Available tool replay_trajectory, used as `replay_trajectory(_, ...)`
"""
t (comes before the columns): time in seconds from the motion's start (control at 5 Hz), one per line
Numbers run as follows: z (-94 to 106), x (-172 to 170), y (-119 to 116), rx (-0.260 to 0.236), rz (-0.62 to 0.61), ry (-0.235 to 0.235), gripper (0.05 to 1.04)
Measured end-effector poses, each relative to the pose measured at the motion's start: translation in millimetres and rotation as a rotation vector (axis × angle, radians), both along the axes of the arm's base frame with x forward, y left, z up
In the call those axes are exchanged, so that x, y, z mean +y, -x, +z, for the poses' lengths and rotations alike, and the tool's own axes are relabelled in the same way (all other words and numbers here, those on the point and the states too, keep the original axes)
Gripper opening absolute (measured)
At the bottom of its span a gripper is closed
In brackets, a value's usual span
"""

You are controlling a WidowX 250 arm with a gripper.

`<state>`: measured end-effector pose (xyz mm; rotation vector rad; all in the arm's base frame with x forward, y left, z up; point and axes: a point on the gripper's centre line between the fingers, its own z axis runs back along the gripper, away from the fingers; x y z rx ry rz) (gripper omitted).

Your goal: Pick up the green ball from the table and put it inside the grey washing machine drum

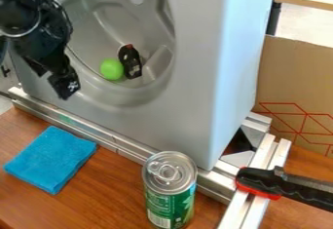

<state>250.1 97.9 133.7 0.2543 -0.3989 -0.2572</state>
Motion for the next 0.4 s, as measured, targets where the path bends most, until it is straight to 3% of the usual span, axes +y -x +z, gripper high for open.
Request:
replay_trajectory(0.2,-8.4,-15.2,17.5,0.099,-0.014,0.033,0.989)
replay_trajectory(0.4,-20.2,-21.5,22.6,0.146,-0.029,0.072,0.989)
